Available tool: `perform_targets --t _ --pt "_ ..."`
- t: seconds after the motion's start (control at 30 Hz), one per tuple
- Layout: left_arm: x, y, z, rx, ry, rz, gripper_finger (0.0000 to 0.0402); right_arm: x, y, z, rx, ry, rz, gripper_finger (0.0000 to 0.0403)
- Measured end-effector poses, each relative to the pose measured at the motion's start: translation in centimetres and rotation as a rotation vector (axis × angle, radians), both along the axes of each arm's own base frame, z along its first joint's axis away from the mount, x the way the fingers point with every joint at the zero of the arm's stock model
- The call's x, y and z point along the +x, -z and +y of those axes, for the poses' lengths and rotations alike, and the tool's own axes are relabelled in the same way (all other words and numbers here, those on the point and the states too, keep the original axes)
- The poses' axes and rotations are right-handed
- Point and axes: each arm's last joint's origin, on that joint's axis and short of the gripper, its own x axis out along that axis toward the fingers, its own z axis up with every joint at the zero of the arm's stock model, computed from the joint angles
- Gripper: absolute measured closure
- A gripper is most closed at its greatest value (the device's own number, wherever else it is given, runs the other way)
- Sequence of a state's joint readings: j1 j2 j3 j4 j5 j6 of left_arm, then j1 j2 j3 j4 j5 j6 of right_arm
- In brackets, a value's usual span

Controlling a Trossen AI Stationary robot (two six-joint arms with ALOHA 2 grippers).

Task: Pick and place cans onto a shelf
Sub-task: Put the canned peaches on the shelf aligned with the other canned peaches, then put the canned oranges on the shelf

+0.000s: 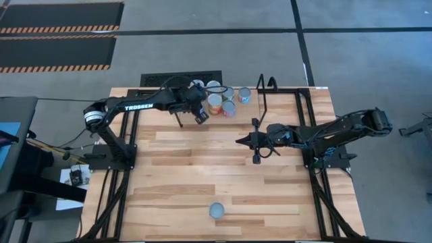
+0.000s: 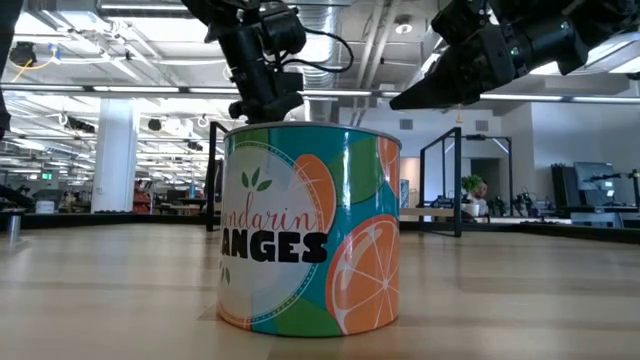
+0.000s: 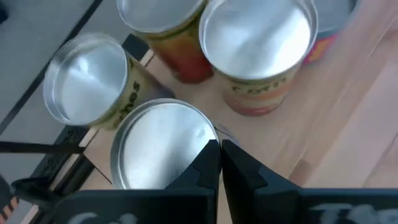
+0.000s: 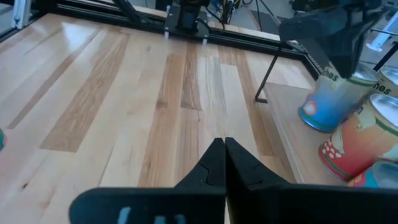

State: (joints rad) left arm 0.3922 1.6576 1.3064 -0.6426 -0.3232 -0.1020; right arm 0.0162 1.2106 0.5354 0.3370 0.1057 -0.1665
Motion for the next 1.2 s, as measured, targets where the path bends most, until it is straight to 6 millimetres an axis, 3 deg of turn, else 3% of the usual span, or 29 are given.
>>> perform_targets --t 0.37,0.93,1.2 --pt "0.1 -0.1 0.3 -0.011 0.002 -0.03 0.0397 0.0 0.0 0.0 0.0 0.0 0.0 0.0394" --pt "0.2 -0.2 0.1 -0.007 0.028 -0.025 0.0325 0.0 0.0 0.0 -0.001 -0.001 0.0 0.0394" --pt "-0.4 -2.2 -1.5 0.024 0.071 -0.068 0.0324 0.0 -0.1 0.0 -0.001 -0.001 -0.006 0.0394"
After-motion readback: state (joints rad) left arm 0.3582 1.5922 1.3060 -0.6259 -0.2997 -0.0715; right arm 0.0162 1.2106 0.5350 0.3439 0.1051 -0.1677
